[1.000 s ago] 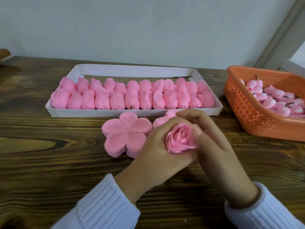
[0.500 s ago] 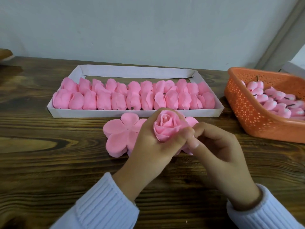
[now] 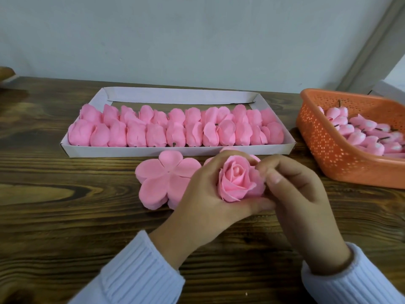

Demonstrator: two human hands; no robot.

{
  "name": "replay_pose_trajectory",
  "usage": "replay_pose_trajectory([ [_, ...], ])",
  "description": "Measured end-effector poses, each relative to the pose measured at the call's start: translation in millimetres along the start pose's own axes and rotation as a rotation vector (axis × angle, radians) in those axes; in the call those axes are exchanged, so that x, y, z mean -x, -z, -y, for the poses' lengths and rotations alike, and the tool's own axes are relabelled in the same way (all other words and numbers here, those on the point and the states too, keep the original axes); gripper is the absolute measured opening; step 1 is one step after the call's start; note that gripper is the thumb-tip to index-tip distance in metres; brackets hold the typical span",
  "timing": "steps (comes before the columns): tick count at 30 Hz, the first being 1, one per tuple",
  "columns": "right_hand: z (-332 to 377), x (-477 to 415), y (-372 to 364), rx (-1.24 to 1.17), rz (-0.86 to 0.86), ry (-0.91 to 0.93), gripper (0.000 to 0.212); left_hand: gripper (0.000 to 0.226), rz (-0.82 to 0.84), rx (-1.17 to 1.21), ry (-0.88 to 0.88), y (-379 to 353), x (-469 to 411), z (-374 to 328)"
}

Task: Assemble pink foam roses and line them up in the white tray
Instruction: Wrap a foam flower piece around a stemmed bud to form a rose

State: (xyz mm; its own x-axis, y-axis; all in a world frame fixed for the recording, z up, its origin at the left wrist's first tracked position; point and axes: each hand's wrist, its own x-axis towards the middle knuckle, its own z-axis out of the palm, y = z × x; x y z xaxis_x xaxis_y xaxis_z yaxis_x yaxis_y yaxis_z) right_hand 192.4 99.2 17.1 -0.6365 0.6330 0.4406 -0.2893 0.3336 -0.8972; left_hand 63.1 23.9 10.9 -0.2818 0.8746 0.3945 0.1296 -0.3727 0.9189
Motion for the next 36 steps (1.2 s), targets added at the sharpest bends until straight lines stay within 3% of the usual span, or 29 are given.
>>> replay_pose_trajectory([
  [2, 2, 0, -1, 0.075, 0.004, 0.05, 0.013, 0.041, -0.01, -0.014, -0.003, 1, 0, 0],
  [5, 2, 1, 0, 0.051, -0.028, 0.059, 0.004, 0.031, 0.025, 0.007, 0.033, 0, -1, -2],
  [10, -1, -2, 3, 0.018, -0.133, 0.03, 0.015, 0.032, 0.08, -0.026, 0.015, 0, -2, -5],
  [19, -1, -2, 3, -0.132, -0.045, 0.003, 0.014, 0.06, 0.068, -0.062, 0.038, 0, -1, 2],
  [24, -2, -3, 2, -0.119, -0.028, 0.009, 0.019, 0.048, 0.021, -0.097, 0.02, 0, -2, 1],
  [27, -4, -4, 2, -0.044, -0.122, 0.011, 0.019, 0.033, 0.015, -0.059, 0.005, 0, -3, -3],
  [30, -5, -4, 4, -0.069, -0.208, -0.164, 0.014, 0.027, -0.02, 0.038, -0.026, -1, -1, -8],
  [32, -4, -4, 1, -0.16, -0.109, -0.355, 0.011, 0.028, -0.049, 0.069, -0.049, -1, 0, -9],
  [36, -1, -1, -11, -0.364, 0.169, -0.632, 0.023, 0.02, -0.067, 0.097, -0.03, -3, 2, -13],
])
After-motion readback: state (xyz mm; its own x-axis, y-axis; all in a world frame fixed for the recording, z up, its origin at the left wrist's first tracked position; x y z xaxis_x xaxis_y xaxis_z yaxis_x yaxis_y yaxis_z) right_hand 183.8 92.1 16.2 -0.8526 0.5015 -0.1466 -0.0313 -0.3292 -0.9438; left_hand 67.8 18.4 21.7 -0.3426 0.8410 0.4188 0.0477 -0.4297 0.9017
